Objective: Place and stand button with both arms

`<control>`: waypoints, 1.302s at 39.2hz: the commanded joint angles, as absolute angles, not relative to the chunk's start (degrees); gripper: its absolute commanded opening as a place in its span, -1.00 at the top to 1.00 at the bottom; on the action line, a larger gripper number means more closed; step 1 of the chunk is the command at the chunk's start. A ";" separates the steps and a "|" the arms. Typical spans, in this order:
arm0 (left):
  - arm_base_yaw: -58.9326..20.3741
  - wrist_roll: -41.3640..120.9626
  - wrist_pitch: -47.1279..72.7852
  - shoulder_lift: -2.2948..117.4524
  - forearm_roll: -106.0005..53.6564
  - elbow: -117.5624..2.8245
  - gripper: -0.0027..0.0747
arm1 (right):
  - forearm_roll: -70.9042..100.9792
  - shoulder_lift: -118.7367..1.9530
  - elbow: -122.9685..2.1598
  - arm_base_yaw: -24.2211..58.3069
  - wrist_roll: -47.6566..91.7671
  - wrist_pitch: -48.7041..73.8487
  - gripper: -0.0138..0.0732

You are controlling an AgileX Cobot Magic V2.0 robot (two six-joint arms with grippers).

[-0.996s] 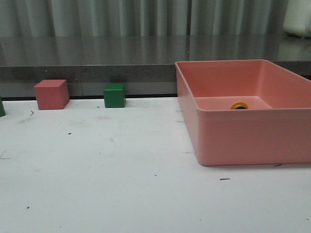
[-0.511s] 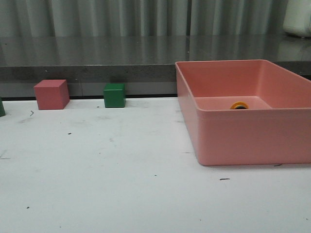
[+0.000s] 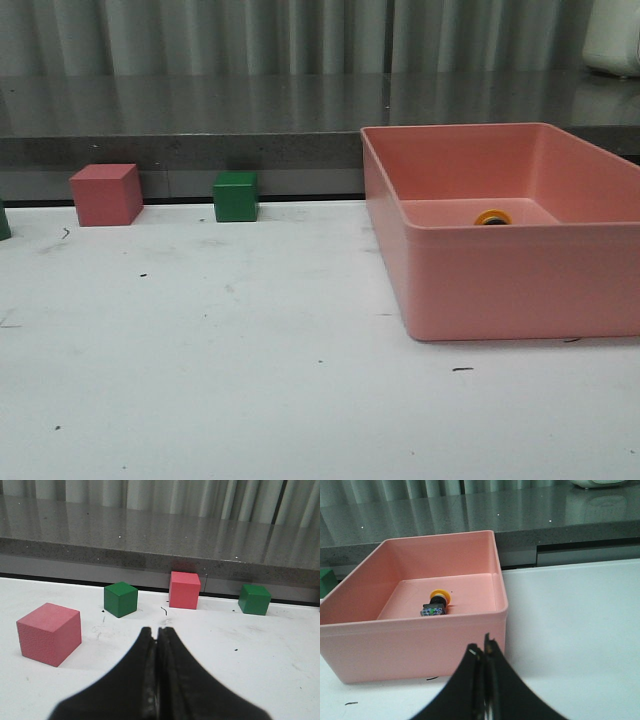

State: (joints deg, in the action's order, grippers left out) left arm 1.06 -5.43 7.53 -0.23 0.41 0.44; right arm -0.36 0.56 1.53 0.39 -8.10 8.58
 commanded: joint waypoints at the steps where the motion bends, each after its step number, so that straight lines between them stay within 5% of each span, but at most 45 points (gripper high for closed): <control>1: 1.26 -5.67 2.50 -1.51 0.00 1.35 0.98 | -0.49 1.66 1.36 0.05 -7.56 4.25 0.82; 20: 1.26 -5.77 -14.42 -1.28 -0.30 -5.03 0.98 | -0.49 1.66 -7.74 0.05 -7.56 -1.52 0.82; 33: 1.26 -5.55 8.58 12.65 3.48 -25.77 0.98 | -0.49 -11.63 -27.81 0.05 -7.56 16.82 0.82; 43: 1.26 -5.54 10.72 21.10 3.48 -29.93 0.98 | -0.49 -23.15 -31.80 0.05 -7.56 17.39 0.82; 47: 1.26 -5.54 10.96 21.10 3.48 -29.93 0.98 | -0.49 -23.21 -31.69 0.05 -7.56 17.73 0.69; 51: 1.26 -5.54 11.22 21.10 3.48 -29.82 0.91 | -0.49 -23.30 -31.51 0.05 -7.56 17.65 0.35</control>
State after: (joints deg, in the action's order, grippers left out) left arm 1.06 -5.43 15.16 20.31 3.38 -27.88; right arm -0.36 -22.47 -29.71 0.39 -8.10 21.92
